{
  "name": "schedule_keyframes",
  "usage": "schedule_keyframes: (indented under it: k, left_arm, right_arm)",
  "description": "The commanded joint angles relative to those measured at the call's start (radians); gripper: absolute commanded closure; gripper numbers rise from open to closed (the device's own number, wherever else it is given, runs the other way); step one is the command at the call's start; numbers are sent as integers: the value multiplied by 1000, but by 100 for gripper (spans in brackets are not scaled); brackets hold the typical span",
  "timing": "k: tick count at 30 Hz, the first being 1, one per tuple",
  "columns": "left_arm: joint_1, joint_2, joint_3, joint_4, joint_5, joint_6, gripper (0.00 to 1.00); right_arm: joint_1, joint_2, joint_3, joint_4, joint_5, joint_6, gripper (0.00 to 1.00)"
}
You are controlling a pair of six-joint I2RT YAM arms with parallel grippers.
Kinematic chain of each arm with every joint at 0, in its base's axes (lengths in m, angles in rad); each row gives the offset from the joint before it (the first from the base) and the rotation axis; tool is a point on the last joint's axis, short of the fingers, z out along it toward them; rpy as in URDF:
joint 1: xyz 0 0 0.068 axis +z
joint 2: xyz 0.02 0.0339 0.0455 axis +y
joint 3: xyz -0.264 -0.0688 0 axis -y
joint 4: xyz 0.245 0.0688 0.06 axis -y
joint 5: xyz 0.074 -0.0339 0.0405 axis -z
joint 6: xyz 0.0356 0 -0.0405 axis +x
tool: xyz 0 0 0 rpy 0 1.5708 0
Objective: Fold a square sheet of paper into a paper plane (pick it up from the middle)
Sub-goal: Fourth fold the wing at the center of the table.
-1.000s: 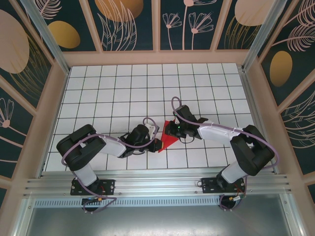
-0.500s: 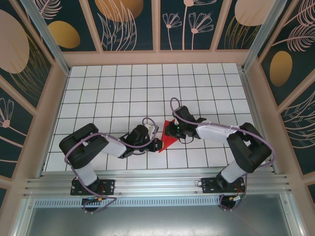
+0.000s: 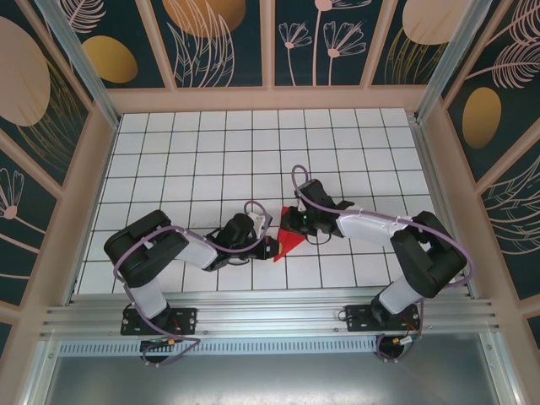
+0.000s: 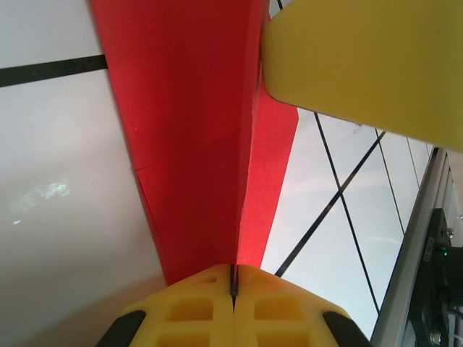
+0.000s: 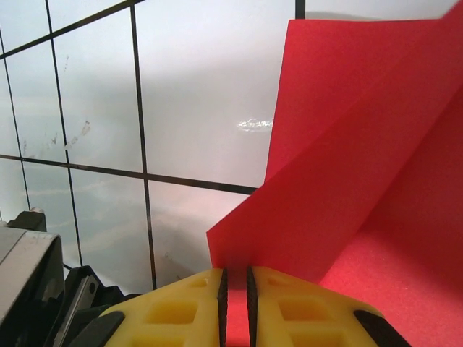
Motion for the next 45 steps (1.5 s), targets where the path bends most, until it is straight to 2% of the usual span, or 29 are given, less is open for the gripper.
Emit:
schedule_keyframes:
  k: [1, 7, 18, 20, 25, 31, 37, 45]
  left_arm:
    - [-2, 34, 21, -4, 39, -16, 100]
    - [3, 48, 27, -1, 66, -22, 100]
    - [17, 52, 10, 38, 76, -53, 100]
    - [17, 47, 11, 30, 69, -50, 92]
    - [17, 31, 8, 1, 58, -33, 84]
    - [17, 11, -13, 5, 59, -26, 87]
    - [16, 16, -9, 6, 56, -24, 99]
    - [17, 33, -18, 10, 46, -48, 100]
  right_arm:
    - [4, 12, 18, 30, -13, -2, 82]
    - [-10, 40, 35, 8, 32, -6, 82]
    - [-31, 85, 39, 18, 25, -17, 83]
    - [-33, 89, 41, 15, 26, -17, 83]
    - [-38, 98, 42, 4, 36, -16, 83]
    - [-40, 100, 41, 0, 43, -10, 84]
    - [-40, 102, 39, -6, 49, -9, 84]
    - [-39, 85, 40, -5, 44, -11, 84]
